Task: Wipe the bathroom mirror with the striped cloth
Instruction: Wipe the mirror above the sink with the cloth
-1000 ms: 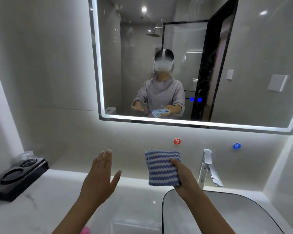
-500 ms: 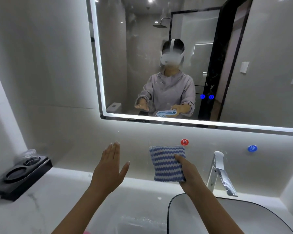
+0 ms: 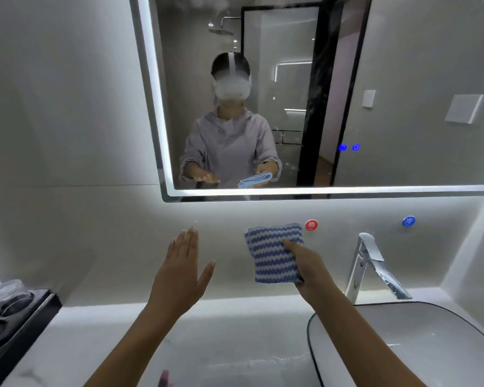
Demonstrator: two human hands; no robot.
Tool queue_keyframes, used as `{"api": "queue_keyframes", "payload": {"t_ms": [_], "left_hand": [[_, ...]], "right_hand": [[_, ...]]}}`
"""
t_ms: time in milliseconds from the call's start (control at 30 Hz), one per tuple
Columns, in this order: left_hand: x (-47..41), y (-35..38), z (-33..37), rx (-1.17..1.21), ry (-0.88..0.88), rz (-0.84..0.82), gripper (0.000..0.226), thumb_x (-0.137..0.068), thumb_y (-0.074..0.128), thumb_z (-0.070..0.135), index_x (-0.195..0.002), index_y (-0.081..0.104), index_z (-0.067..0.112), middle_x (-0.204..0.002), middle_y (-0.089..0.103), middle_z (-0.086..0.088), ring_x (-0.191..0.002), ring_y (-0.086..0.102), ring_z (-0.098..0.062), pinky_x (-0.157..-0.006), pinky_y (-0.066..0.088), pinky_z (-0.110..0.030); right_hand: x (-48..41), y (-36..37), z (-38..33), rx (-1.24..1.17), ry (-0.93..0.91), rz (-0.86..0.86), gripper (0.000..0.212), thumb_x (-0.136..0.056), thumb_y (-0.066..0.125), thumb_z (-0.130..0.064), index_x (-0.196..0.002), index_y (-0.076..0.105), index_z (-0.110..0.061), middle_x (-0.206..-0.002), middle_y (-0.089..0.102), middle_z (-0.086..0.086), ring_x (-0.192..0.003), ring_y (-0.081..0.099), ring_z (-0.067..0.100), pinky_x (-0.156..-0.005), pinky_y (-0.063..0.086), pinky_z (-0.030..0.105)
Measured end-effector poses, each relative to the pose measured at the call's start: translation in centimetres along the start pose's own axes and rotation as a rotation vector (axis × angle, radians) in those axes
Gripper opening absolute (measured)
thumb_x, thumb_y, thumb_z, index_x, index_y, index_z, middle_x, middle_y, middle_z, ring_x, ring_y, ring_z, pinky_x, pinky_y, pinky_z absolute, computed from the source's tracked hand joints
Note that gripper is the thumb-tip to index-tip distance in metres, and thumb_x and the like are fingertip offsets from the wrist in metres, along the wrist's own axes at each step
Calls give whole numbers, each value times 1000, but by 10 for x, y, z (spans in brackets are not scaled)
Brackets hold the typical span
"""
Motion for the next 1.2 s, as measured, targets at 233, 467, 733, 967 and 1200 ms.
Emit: {"api": "queue_keyframes", "payload": {"t_ms": [233,467,733,967,1200], "left_hand": [[-12,-14,-72,8,55,13,82,-89,7,65,-149,3,9,-155,-5,-2,-145,-2,-17,-113,-4,-26],[-33,-23,-98,37,88,24,76,-94,31,52,-149,4,8,-159,6,-9,-146,2,-20,-115,-2,-27],[-82,-40,-99,41,112,97,75,-94,36,47,-149,4,6,-159,5,-11,-147,1,-22,-116,-3,-29],[-150,-63,-82,-4,132,215,78,-93,41,46,-149,1,9,-158,-4,-8,-146,-7,-22,-117,0,-34],[-185,-75,-83,-56,117,257,80,-93,42,46,-149,2,6,-159,-2,-10,-146,-5,-26,-118,2,-36]], "right_hand": [[4,73,20,-69,4,-3,17,-89,63,-17,-103,61,-6,-99,71,15,-87,68,31,-64,55,36],[1,104,20,-70,-8,10,20,-90,62,-18,-106,60,-5,-101,70,17,-91,67,33,-73,56,41],[-19,116,-20,23,-126,15,19,-91,61,-22,-104,62,-9,-99,72,12,-89,69,29,-71,57,37],[-40,127,-75,37,-226,58,7,-90,62,-22,-94,58,-17,-93,70,4,-84,68,23,-67,55,34],[-48,147,-141,-23,-378,91,4,-92,59,-21,-89,58,-20,-93,68,4,-86,66,22,-68,54,34]]}}
Point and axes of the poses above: each hand's wrist, its own x-axis away from the middle knuckle, its own y-axis out of the palm, z = x × y, the point moved 9 cm from there along -x, towards the middle knuckle
